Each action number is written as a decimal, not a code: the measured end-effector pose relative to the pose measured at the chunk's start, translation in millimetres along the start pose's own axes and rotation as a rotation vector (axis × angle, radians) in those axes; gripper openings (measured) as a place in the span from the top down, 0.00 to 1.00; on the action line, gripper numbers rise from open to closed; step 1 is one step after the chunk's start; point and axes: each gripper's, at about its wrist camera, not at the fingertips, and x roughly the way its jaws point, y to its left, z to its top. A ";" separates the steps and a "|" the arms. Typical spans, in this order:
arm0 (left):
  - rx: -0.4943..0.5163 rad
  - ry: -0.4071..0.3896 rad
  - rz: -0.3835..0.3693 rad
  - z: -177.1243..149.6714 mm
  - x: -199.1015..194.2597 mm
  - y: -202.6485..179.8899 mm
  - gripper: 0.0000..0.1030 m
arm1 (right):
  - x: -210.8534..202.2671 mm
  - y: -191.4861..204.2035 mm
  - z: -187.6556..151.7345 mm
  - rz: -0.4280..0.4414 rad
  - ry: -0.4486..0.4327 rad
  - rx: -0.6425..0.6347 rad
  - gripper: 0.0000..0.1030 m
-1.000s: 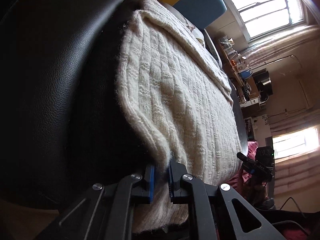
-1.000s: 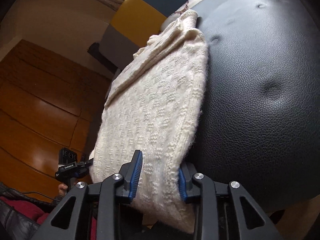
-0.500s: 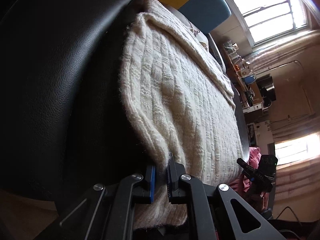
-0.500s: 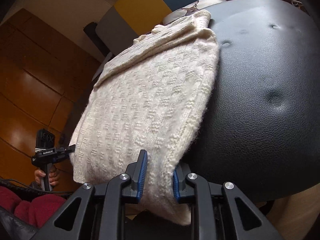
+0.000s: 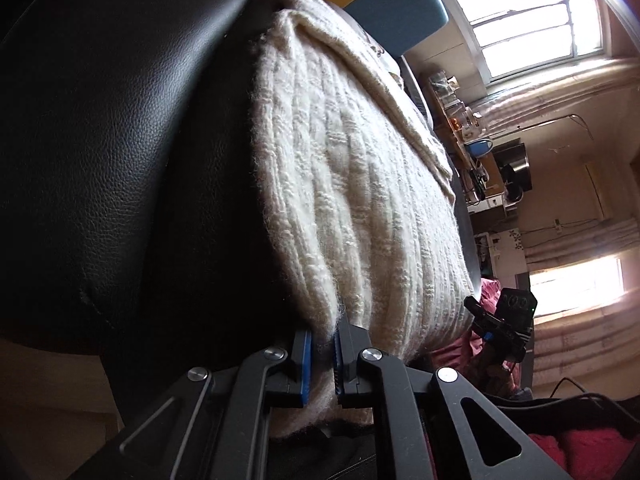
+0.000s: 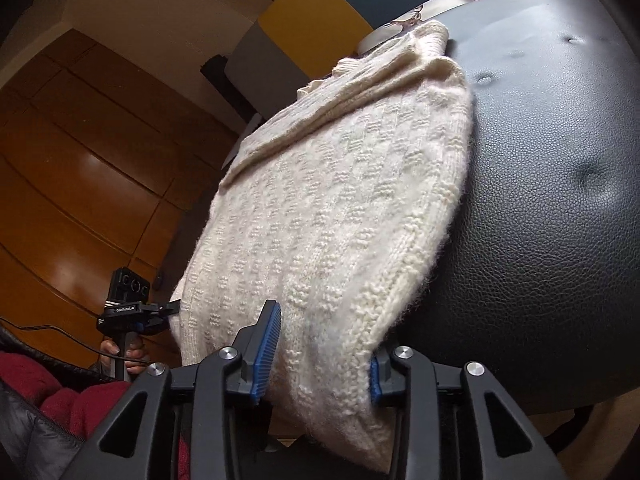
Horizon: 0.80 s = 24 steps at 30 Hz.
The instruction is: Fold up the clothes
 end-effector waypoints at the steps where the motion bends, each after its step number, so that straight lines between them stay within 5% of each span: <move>1: -0.015 0.000 -0.015 0.7 -0.6 2.1 0.91 | -0.2 4.7 0.0 -0.030 0.000 -0.012 0.64; 4: -0.018 -0.009 -0.015 -1.4 -1.6 1.3 0.89 | 5.7 14.2 5.4 -0.081 0.059 -0.041 0.64; 7: -0.016 -0.020 -0.005 -3.4 -1.6 -1.6 0.87 | 5.2 4.2 10.8 -0.117 0.091 0.051 0.89; 9: -0.013 -0.015 0.005 -2.5 -0.4 -4.8 0.88 | 6.4 8.6 12.3 -0.138 0.103 0.040 0.89; 13: 0.020 -0.005 0.029 -3.2 -1.2 -13.8 0.93 | 10.1 15.7 14.2 -0.048 0.138 0.043 0.89; 18: 0.056 -0.044 -0.132 2.5 -12.4 -27.5 0.93 | -1.4 10.0 22.8 0.110 0.082 0.094 0.89; 24: 0.022 -0.117 -0.288 28.7 -30.6 -29.2 0.93 | -6.0 14.1 38.1 0.192 0.051 0.115 0.89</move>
